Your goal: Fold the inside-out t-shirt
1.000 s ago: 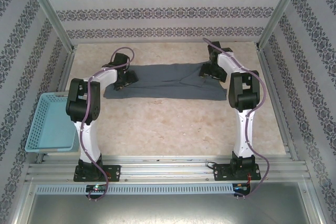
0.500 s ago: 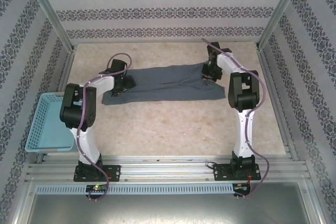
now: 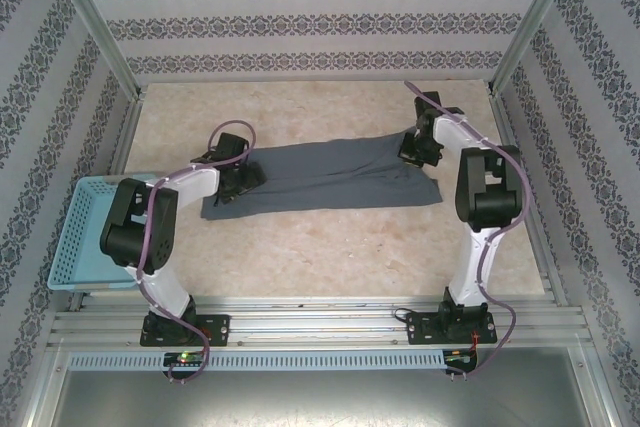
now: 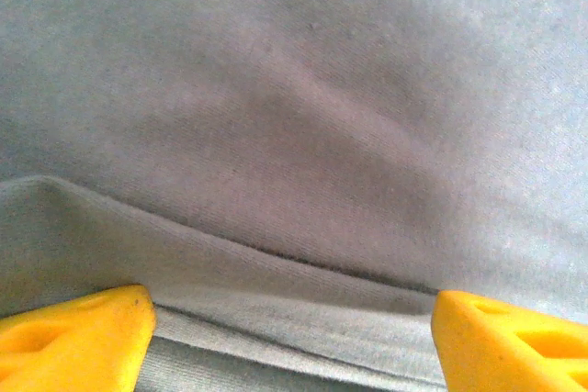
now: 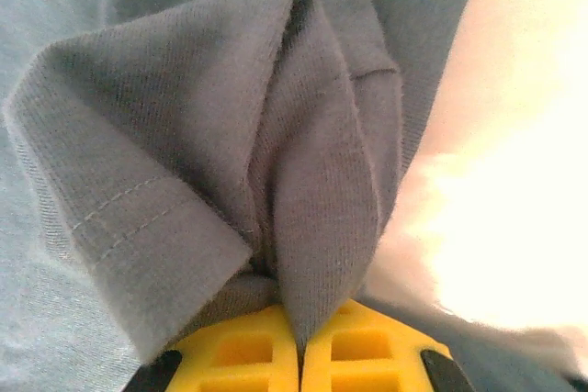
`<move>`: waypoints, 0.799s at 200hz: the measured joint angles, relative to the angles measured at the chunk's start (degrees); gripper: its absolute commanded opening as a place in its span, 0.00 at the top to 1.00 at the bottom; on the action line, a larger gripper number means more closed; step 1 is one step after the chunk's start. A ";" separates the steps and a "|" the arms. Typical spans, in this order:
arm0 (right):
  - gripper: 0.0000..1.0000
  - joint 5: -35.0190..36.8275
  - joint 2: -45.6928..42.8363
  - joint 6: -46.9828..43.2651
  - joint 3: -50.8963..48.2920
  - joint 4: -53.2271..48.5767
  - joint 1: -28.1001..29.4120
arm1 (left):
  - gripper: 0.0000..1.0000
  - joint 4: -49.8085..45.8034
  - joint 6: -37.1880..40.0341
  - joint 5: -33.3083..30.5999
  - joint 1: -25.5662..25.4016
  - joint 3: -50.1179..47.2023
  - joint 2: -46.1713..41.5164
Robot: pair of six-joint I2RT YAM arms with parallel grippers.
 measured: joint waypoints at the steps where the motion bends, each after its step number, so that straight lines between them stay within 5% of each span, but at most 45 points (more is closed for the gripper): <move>1: 1.00 0.11 -0.15 -0.02 -0.07 -0.04 -0.04 | 0.19 0.00 -0.07 0.00 -0.15 -0.07 -0.07; 37: 1.00 8.68 -7.08 -2.25 -0.66 -1.36 -1.42 | 0.18 -3.21 -2.91 1.62 -8.44 -0.92 -4.00; 76: 1.00 17.11 -11.54 -6.27 1.38 -4.52 0.52 | 0.20 -7.82 -3.02 -0.24 -8.70 2.71 -8.61; 160: 1.00 19.43 -9.68 -11.17 17.22 -14.01 21.18 | 0.35 -6.16 0.26 -1.27 -4.00 0.90 -6.10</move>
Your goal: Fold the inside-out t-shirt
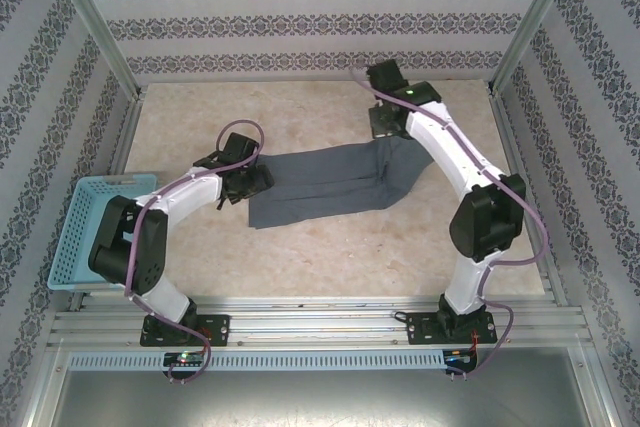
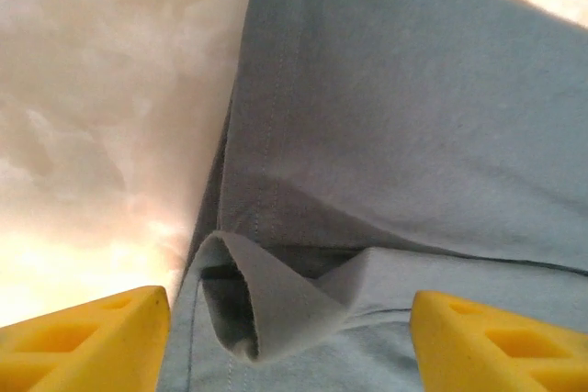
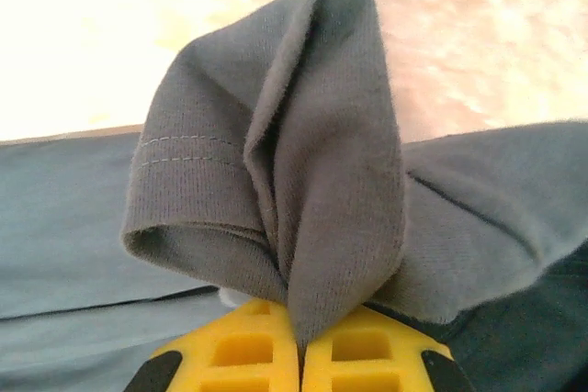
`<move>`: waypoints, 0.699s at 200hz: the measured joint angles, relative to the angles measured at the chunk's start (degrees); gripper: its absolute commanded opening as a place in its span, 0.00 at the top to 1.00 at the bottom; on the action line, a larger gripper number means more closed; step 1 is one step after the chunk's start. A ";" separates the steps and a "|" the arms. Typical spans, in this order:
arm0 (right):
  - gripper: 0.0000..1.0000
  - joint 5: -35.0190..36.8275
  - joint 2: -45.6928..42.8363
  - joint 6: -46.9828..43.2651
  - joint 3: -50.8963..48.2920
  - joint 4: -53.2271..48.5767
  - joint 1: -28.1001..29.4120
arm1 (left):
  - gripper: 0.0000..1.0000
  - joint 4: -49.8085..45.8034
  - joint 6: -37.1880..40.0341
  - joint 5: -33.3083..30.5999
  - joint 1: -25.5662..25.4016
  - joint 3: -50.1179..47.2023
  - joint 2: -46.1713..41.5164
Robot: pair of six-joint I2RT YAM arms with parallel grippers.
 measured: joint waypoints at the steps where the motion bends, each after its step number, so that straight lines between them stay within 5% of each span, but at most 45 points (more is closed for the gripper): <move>1: 1.00 -0.04 0.09 0.04 0.13 -0.07 0.17 | 0.35 0.04 0.02 0.04 0.00 -0.04 0.07; 83: 1.00 -8.98 12.96 8.96 8.52 -3.04 14.38 | 0.59 11.47 -0.02 4.37 0.02 -7.37 3.06; 140: 1.00 -11.63 16.50 12.46 17.92 -3.37 20.24 | 0.66 20.74 -1.53 6.32 0.02 -11.76 2.62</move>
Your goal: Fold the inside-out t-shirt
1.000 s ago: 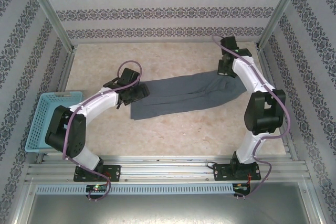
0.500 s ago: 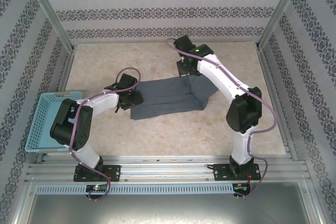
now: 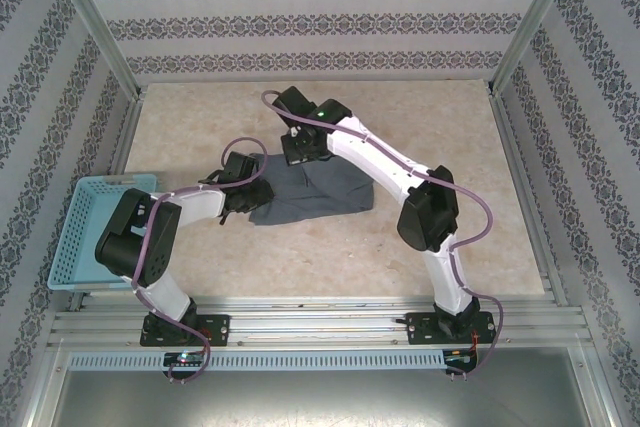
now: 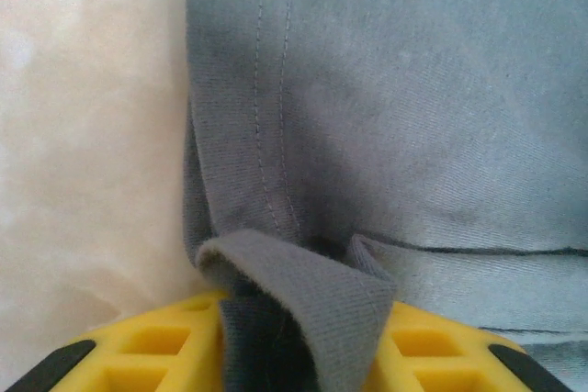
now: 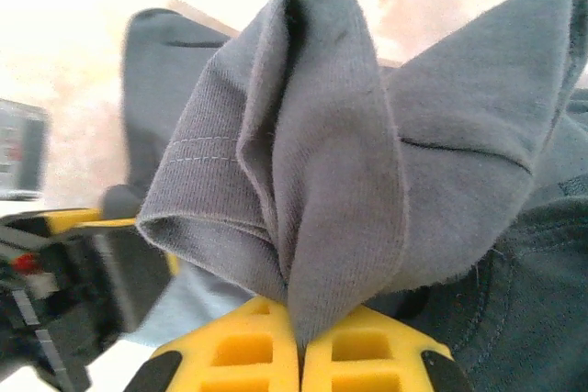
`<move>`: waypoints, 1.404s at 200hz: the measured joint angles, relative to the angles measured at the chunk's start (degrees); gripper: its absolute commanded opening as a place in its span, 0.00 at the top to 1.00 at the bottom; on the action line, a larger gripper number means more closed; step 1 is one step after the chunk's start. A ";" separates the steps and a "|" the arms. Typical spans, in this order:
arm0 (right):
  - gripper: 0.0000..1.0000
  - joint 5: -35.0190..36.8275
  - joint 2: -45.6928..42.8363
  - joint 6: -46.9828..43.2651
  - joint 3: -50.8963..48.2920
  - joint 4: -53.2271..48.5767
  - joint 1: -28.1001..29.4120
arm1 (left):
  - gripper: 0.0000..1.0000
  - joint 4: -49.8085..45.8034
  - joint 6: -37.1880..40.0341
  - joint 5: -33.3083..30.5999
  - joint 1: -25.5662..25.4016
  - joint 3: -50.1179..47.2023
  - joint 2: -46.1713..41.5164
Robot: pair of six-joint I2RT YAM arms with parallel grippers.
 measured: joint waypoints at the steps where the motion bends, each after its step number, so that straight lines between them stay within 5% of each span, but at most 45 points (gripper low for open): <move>1: 1.00 -0.11 0.09 0.13 0.20 0.00 0.09 | 0.66 0.09 -0.02 0.02 0.00 -0.04 0.00; 114: 1.00 -5.44 6.21 5.11 3.30 1.60 3.72 | 0.66 3.45 -2.91 -0.59 0.04 -5.68 -4.28; 141: 0.69 -6.75 6.45 6.01 3.28 2.40 4.46 | 0.62 3.67 -4.55 -2.21 0.04 -8.26 -6.99; 163: 0.55 -8.28 6.51 6.78 3.28 3.32 4.61 | 0.57 1.38 -6.05 -5.62 0.04 -11.39 -11.80; 215: 0.48 -7.13 -1.53 3.26 -3.96 5.55 3.87 | 0.47 -10.01 -7.48 -13.20 0.02 -12.59 -23.89; 249: 0.47 -6.99 -11.72 1.05 -15.10 10.36 -3.58 | 0.40 -15.39 -4.76 -14.32 -4.20 -4.17 -22.25; 281: 0.47 -6.97 -7.80 -1.03 -17.66 13.57 -13.92 | 0.36 -15.89 -3.30 -14.32 -9.57 3.80 -16.72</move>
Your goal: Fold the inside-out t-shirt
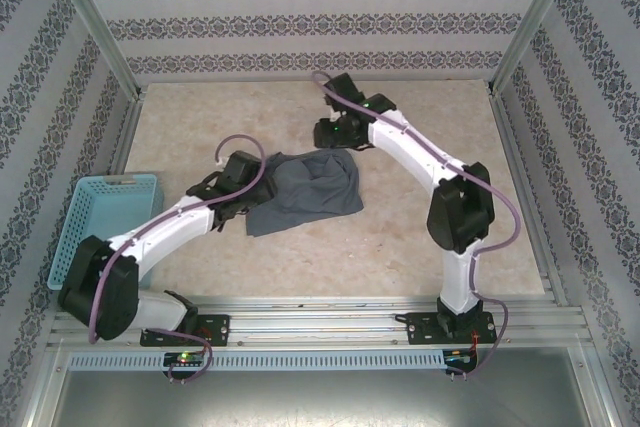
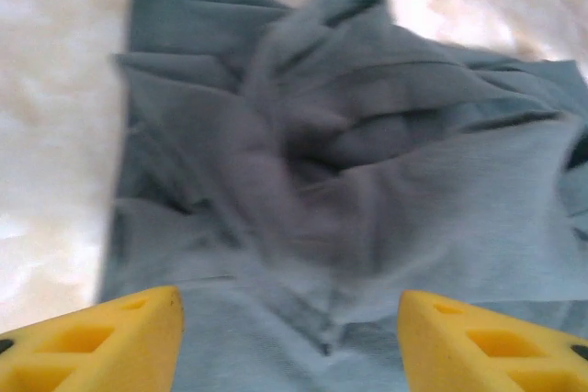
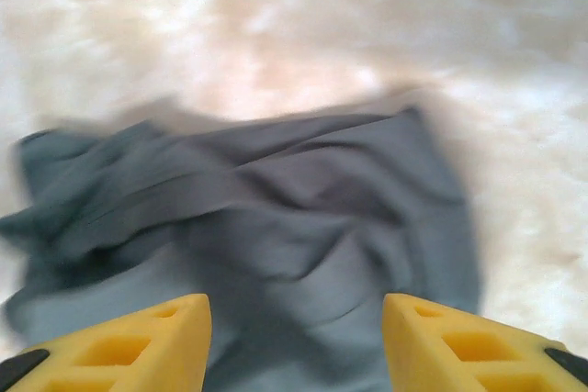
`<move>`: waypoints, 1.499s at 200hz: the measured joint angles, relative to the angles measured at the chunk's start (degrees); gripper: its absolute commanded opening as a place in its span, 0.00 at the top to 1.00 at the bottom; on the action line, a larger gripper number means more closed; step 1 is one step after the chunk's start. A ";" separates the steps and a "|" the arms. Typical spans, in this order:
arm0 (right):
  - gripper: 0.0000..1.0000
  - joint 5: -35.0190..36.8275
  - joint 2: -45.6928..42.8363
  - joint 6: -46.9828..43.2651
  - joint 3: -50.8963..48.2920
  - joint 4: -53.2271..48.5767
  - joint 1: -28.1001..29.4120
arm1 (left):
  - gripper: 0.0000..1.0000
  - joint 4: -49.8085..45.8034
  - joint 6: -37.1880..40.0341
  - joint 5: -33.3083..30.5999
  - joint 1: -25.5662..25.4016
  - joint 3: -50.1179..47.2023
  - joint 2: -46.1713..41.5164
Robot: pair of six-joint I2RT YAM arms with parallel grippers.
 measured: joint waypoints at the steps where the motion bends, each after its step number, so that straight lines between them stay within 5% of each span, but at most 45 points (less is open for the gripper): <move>1: 0.47 0.00 0.15 -0.02 0.00 0.07 -0.15 | 0.36 -0.02 0.00 0.00 -0.07 0.13 0.15; 34: 0.47 -0.55 9.16 -1.49 0.24 1.27 -2.89 | 0.38 -0.28 0.46 0.17 -0.98 5.11 8.61; 76: 0.50 -0.20 12.68 -0.50 -2.73 2.54 -1.57 | 0.64 -0.31 1.27 0.44 -0.37 5.31 15.93; 129: 0.54 1.14 -3.41 7.54 -30.12 13.53 -1.46 | 0.75 0.57 4.74 2.12 1.05 5.92 19.34; 164: 0.54 3.45 -16.20 15.50 -47.71 18.10 3.30 | 0.75 0.39 9.88 5.86 1.42 17.73 27.65; 188: 0.53 5.07 -22.23 21.59 -53.13 18.91 11.67 | 0.72 -0.44 13.38 8.46 1.42 27.15 32.94; 217: 0.49 6.23 -26.34 24.98 -53.48 18.99 16.39 | 0.56 -2.23 16.76 9.22 1.42 30.67 32.74; 268: 0.48 9.01 -31.41 21.07 -49.99 18.67 8.70 | 0.32 -8.26 21.77 6.54 0.74 28.70 25.05; 300: 0.47 7.23 -30.12 17.79 -48.17 20.41 1.38 | 0.29 -10.69 23.19 4.48 -2.19 32.09 26.12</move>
